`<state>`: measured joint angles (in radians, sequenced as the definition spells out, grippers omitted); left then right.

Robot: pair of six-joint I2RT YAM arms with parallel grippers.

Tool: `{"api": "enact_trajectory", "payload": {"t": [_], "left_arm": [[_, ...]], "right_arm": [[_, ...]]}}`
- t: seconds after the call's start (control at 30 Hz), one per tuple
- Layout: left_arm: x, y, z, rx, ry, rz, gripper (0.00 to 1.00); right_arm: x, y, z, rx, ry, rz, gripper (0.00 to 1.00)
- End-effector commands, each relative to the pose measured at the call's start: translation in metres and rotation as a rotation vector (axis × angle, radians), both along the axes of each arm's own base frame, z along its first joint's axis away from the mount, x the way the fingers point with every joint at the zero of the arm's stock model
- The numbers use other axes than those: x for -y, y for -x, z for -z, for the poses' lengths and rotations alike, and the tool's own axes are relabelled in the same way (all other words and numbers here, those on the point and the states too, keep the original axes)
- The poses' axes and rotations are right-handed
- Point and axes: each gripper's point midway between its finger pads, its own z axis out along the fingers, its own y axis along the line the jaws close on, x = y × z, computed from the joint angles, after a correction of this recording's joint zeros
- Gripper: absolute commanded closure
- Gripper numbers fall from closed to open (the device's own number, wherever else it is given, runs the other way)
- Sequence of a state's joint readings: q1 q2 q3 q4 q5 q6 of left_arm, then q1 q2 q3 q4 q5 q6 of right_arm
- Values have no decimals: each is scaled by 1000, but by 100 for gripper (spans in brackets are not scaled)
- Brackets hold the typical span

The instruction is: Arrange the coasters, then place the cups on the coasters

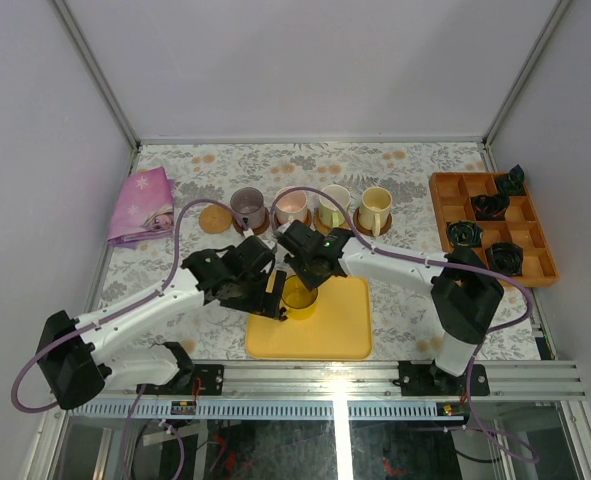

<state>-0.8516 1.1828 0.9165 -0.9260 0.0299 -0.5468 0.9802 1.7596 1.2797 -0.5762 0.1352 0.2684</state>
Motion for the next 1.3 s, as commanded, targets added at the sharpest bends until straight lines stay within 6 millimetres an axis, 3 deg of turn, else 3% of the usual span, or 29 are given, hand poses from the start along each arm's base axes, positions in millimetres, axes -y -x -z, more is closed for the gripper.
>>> {"api": "enact_trajectory", "payload": {"t": [0.0, 0.1, 0.23, 0.37, 0.63, 0.83, 1.03, 1.27], "left_arm": [[19, -24, -16, 125, 52, 62, 16], [23, -29, -20, 146, 45, 113, 16], [29, -34, -26, 164, 42, 184, 16], [29, -37, -24, 188, 8, 256, 17], [30, -35, -10, 208, -26, 339, 18], [40, -34, 0, 211, -11, 324, 20], [46, -31, 17, 188, -20, 304, 25], [60, -33, 31, 215, 54, 237, 35]], "right_arm": [[9, -9, -26, 61, -32, 88, 65], [9, -11, -36, 81, -45, 86, 51], [9, -13, -67, 128, -97, 85, 43], [24, -23, -91, 206, -87, 167, 42], [88, -58, -109, 285, -119, 505, 40], [124, -78, -143, 421, -218, 683, 39], [142, -87, -169, 521, -245, 738, 37], [148, -86, -172, 523, -232, 749, 37]]}}
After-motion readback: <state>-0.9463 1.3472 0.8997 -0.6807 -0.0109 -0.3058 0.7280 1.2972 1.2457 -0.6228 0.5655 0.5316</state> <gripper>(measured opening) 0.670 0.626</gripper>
